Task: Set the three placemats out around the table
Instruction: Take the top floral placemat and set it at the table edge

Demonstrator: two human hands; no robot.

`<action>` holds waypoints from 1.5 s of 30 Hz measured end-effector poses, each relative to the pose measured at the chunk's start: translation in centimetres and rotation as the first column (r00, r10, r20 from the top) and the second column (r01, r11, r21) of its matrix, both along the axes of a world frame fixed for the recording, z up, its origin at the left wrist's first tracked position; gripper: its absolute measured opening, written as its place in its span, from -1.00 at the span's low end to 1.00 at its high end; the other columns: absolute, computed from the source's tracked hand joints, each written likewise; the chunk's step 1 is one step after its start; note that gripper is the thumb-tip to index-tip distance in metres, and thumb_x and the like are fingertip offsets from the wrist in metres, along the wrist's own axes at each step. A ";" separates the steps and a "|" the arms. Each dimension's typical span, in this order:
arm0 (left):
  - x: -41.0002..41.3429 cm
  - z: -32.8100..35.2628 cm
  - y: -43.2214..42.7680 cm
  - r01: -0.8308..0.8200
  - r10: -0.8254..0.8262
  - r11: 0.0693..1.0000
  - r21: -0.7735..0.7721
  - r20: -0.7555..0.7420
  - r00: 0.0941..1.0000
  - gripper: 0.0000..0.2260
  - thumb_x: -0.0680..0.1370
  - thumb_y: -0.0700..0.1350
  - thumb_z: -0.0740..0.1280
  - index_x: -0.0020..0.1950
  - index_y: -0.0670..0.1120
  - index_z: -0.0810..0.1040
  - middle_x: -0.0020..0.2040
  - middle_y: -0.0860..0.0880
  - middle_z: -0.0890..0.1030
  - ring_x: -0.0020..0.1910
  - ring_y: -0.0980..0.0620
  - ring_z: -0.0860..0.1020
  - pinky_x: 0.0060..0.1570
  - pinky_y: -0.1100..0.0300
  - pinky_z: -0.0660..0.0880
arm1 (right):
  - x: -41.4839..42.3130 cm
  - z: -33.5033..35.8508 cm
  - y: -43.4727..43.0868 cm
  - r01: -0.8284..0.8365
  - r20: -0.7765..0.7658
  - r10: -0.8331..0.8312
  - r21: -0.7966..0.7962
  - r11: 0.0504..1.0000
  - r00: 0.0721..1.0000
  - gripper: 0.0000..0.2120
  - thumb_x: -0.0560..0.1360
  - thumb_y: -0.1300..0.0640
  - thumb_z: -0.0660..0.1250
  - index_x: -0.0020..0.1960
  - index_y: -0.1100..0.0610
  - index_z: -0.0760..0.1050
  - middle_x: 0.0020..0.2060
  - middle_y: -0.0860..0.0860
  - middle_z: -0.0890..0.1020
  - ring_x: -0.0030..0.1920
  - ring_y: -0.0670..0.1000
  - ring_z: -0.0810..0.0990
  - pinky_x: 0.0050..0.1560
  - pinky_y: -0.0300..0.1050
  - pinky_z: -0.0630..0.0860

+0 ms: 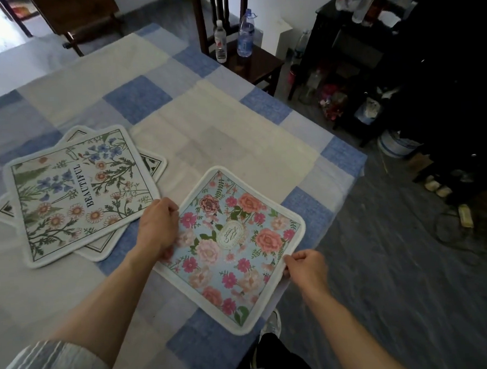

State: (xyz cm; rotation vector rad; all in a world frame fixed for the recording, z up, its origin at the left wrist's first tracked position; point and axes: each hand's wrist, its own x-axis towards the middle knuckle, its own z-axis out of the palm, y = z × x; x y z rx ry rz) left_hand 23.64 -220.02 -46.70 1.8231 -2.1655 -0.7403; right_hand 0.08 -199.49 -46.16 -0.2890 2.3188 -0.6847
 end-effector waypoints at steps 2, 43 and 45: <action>0.1 0.3 0.1 0.026 -0.026 1.000 -0.003 -0.006 1.000 -0.89 0.57 -0.23 0.23 -0.12 -0.05 0.46 -0.10 -0.06 0.52 -0.15 -0.03 0.45 -0.15 0.12 0.34 | -0.2 0.1 -0.2 -0.024 -0.006 0.024 0.004 1.000 1.000 -0.88 0.48 0.16 0.46 -0.22 0.16 0.62 -0.30 0.04 0.71 -0.24 0.02 0.70 -0.09 0.01 0.66; -0.3 4.7 21.1 -0.880 0.875 0.451 0.151 -0.269 0.402 -0.92 0.58 -0.19 0.31 -0.11 -0.12 0.52 -0.22 0.03 0.58 -0.26 0.20 0.51 -0.38 0.34 0.32 | -4.9 5.7 -15.7 -0.867 -0.277 0.844 -0.347 0.358 0.460 -0.80 0.49 0.18 0.46 -0.24 0.01 0.50 -0.32 -0.05 0.62 -0.34 -0.16 0.57 -0.45 -0.50 0.41; -0.7 3.9 21.0 -0.877 0.879 0.450 0.169 -0.256 0.402 -0.92 0.58 -0.19 0.30 -0.12 -0.11 0.51 -0.22 0.06 0.56 -0.25 0.19 0.50 -0.38 0.34 0.31 | -4.8 5.0 -15.9 -0.876 -0.274 0.850 -0.321 0.361 0.450 -0.82 0.50 0.18 0.45 -0.22 0.03 0.51 -0.30 -0.05 0.62 -0.33 -0.15 0.57 -0.47 -0.48 0.39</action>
